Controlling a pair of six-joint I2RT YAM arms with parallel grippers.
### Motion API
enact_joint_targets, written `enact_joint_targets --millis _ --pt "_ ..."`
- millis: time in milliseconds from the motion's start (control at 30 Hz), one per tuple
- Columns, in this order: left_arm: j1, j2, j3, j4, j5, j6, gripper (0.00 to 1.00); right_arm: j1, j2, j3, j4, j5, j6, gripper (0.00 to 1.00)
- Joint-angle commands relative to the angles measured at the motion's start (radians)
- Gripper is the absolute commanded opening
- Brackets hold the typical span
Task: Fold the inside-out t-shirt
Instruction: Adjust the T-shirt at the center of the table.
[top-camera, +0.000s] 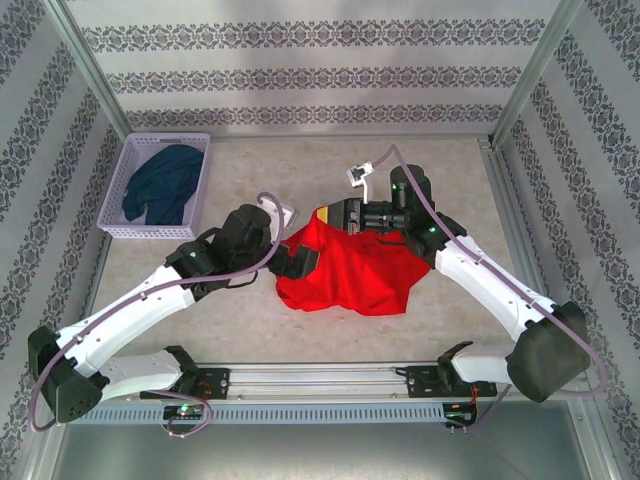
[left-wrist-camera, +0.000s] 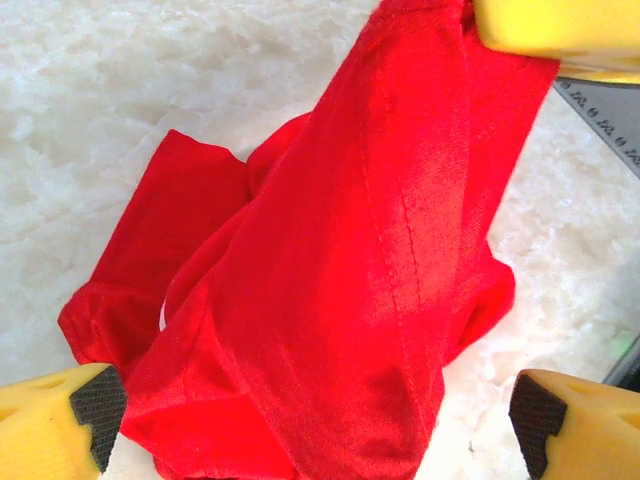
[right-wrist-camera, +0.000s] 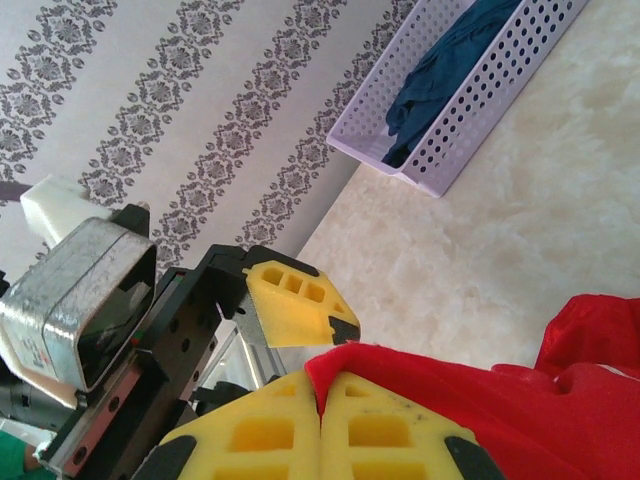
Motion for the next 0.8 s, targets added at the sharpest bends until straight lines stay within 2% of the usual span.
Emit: enact_joint_targets --millis 0,300,367,567,667,767 --pt "-0.03 0.052 0.045 0.049 -0.074 0.048 1.0 0.007 0.0 0.004 0.045 0.006 0.013 0.0" --pt "-0.049 0.145 0.083 0.007 -0.189 0.071 1.0 -0.001 -0.006 0.0 0.026 0.011 0.006 0.0" --pt "-0.049 0.138 0.082 -0.012 -0.239 0.063 0.96 -0.005 -0.008 0.004 0.014 0.013 -0.003 0.0" --pt "-0.045 0.083 0.048 -0.049 -0.321 0.083 0.75 -0.022 -0.015 0.01 -0.018 0.021 -0.022 0.0" --pt "-0.038 0.089 0.05 -0.068 -0.33 0.09 0.61 -0.023 -0.016 0.012 -0.02 0.023 -0.024 0.0" --pt "-0.034 0.097 0.064 -0.082 -0.325 0.089 0.53 -0.023 -0.015 0.015 -0.032 0.027 -0.03 0.0"
